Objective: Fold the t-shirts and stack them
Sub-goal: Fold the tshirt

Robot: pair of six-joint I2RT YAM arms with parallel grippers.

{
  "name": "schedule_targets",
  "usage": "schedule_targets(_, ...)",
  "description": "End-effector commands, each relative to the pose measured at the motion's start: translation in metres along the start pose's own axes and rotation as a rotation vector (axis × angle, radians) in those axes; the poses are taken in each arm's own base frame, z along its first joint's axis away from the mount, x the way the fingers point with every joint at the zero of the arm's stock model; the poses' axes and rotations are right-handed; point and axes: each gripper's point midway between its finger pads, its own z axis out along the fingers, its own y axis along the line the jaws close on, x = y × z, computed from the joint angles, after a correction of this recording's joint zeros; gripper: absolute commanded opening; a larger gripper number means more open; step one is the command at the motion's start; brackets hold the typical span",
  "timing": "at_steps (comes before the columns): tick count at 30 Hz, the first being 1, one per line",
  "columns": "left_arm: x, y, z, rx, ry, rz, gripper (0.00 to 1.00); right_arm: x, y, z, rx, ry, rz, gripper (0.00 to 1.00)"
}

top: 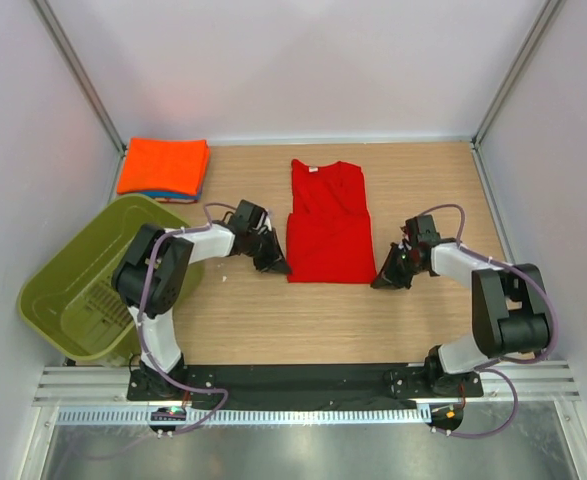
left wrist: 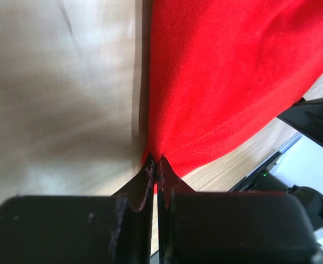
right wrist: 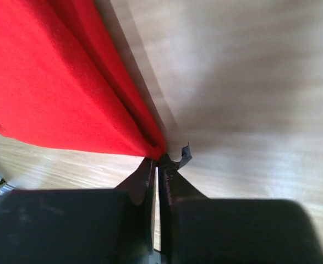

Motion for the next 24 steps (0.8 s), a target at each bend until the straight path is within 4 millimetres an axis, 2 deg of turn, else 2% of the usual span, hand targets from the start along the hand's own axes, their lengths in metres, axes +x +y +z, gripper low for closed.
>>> schedule_targets(1, 0.021, 0.011, -0.012, -0.090, 0.009, -0.018, 0.00, 0.027, -0.027, -0.007, 0.095, 0.019, 0.042, 0.10)
schedule_targets(2, 0.023, 0.007, -0.017, -0.081, 0.005, -0.015, 0.01, 0.030, -0.028, -0.011, 0.095, 0.022, 0.043, 0.14)
schedule_targets(3, 0.023, 0.005, -0.019, -0.075, 0.001, -0.018, 0.17, 0.029, -0.025, -0.015, 0.087, 0.012, 0.039, 0.20)
schedule_targets(4, 0.021, 0.002, -0.023, -0.073, -0.009, -0.015, 0.25, 0.023, -0.019, -0.023, 0.070, -0.023, 0.024, 0.28)
schedule_targets(5, 0.018, 0.000, -0.026, -0.080, -0.024, -0.005, 0.29, 0.023, -0.018, -0.028, 0.073, -0.027, 0.012, 0.31)
schedule_targets(6, 0.012, -0.007, -0.033, -0.090, -0.037, 0.001, 0.36, 0.012, -0.010, -0.036, 0.067, -0.061, -0.007, 0.37)
schedule_targets(8, -0.004, -0.007, -0.040, -0.144, -0.081, 0.043, 0.41, -0.001, -0.002, -0.047, 0.062, -0.101, -0.047, 0.41)
schedule_targets(9, -0.018, -0.016, -0.047, -0.163, -0.101, 0.060, 0.41, -0.009, 0.004, -0.050, 0.054, -0.117, -0.061, 0.43)
schedule_targets(10, -0.030, -0.015, -0.050, -0.182, -0.126, 0.081, 0.41, -0.026, 0.017, -0.058, 0.033, -0.162, -0.082, 0.45)
schedule_targets(11, -0.042, -0.017, -0.052, -0.192, -0.146, 0.090, 0.42, -0.038, 0.023, -0.056, 0.026, -0.180, -0.097, 0.46)
schedule_targets(12, -0.058, -0.024, -0.051, -0.179, -0.160, 0.095, 0.42, -0.057, 0.036, -0.063, 0.001, -0.225, -0.132, 0.48)
schedule_targets(13, -0.071, -0.023, -0.051, -0.162, -0.165, 0.084, 0.41, -0.066, 0.043, -0.062, -0.011, -0.235, -0.155, 0.48)
schedule_targets(14, -0.079, -0.025, -0.051, -0.141, -0.164, 0.098, 0.40, -0.078, 0.051, -0.056, -0.039, -0.245, -0.187, 0.50)
schedule_targets(15, -0.084, -0.031, -0.050, -0.104, -0.153, 0.105, 0.40, -0.091, 0.064, -0.058, -0.080, -0.265, -0.255, 0.52)
schedule_targets(16, -0.099, -0.033, -0.048, -0.087, -0.177, 0.121, 0.40, -0.096, 0.071, -0.057, -0.109, -0.265, -0.290, 0.56)
schedule_targets(18, -0.109, -0.031, -0.046, -0.077, -0.182, 0.158, 0.40, -0.115, 0.076, -0.049, -0.102, -0.280, -0.342, 0.59)
schedule_targets(20, -0.117, -0.032, -0.041, -0.042, -0.171, 0.185, 0.40, -0.125, 0.075, -0.043, -0.086, -0.287, -0.411, 0.60)
schedule_targets(24, -0.124, -0.030, -0.033, -0.025, -0.161, 0.247, 0.40, -0.142, 0.067, -0.017, -0.037, -0.234, -0.474, 0.60)
